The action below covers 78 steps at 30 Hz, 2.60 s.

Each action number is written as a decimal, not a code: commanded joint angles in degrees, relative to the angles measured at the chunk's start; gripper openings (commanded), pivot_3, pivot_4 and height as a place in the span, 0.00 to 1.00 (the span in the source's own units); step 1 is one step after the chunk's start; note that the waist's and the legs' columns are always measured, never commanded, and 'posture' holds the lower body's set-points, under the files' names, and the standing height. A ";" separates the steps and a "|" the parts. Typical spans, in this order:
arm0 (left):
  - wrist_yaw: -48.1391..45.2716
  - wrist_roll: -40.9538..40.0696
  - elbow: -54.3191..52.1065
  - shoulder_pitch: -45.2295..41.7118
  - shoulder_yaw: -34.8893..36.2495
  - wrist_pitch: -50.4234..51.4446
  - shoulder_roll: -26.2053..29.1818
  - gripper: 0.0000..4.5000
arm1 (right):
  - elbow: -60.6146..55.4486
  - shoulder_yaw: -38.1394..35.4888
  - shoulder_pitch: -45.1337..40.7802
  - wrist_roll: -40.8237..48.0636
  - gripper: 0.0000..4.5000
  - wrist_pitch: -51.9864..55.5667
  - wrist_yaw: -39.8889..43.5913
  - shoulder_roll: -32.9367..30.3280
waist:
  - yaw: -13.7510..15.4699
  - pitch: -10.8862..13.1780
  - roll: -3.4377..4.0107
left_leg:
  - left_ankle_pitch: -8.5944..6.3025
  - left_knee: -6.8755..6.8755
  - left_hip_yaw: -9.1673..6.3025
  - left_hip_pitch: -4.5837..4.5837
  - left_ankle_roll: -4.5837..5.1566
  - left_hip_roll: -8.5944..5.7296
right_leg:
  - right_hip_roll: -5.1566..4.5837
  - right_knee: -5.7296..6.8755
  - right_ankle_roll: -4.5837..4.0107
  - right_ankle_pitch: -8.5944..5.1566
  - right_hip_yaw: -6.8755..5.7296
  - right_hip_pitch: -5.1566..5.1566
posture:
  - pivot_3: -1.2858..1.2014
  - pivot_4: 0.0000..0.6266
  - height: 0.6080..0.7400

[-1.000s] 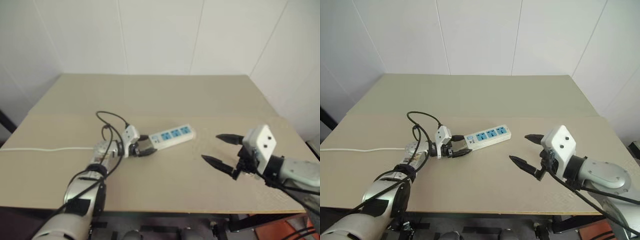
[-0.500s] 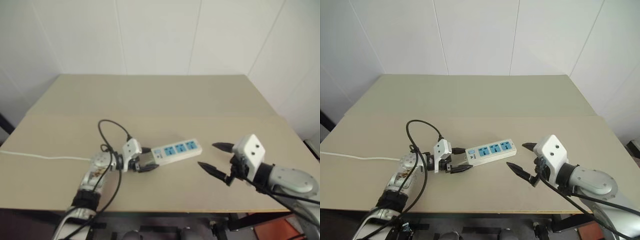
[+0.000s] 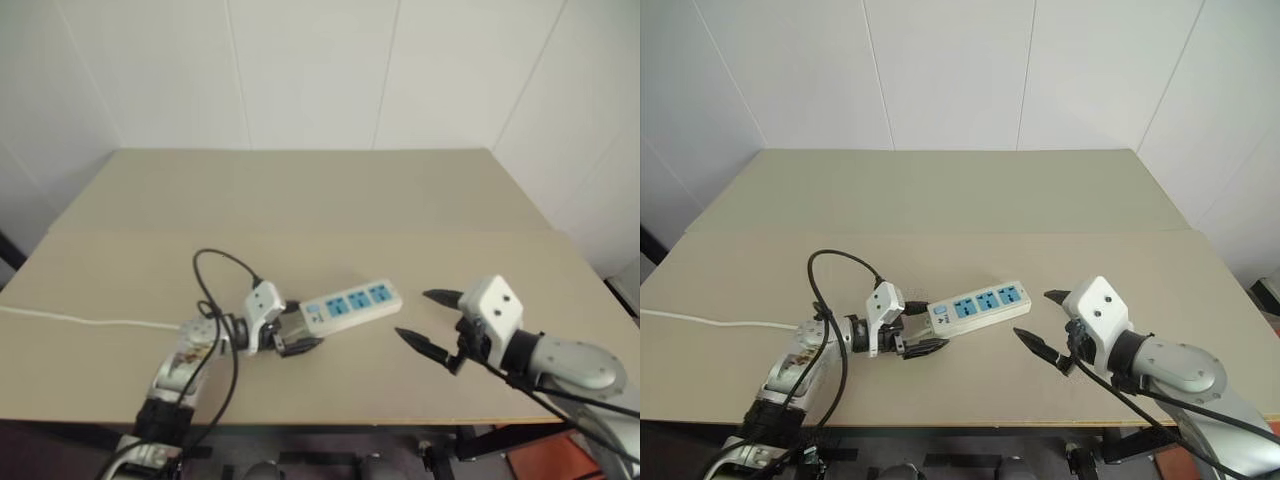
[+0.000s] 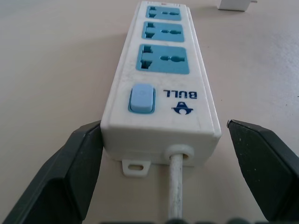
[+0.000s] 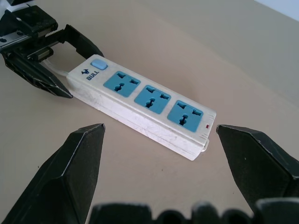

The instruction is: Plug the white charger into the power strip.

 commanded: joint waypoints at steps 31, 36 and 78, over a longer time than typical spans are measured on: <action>-21.49 -6.14 46.32 -15.78 6.22 -38.25 -5.16 1.00 | -3.64 -4.99 3.86 -2.11 1.00 -3.10 -0.62 0.75 | -0.10 -0.01 -0.02 | 0.00 0.01 -0.01 0.05 0.00 -0.03 | 0.02 -0.02 0.01 0.00 -0.01 0.08 | 0.52 0.24 1.00; -21.32 -5.80 47.98 -16.03 6.42 -38.24 -5.25 1.00 | -3.52 -4.70 3.74 -2.21 1.00 -3.12 -0.66 0.72 | -0.13 -0.06 -0.01 | 0.00 0.01 -0.01 0.08 0.01 -0.03 | 0.02 -0.01 0.02 0.00 0.00 0.12 | 0.52 0.24 1.00; -16.42 0.96 51.13 -15.45 2.80 -37.79 -7.68 0.71 | -3.08 -3.47 2.71 -2.48 1.00 -2.34 -2.88 1.69 | 0.20 -0.82 0.16 | 0.00 -0.04 -0.06 0.53 0.00 -0.06 | 0.00 -0.21 0.50 -0.30 -0.03 0.73 | 0.52 0.24 1.00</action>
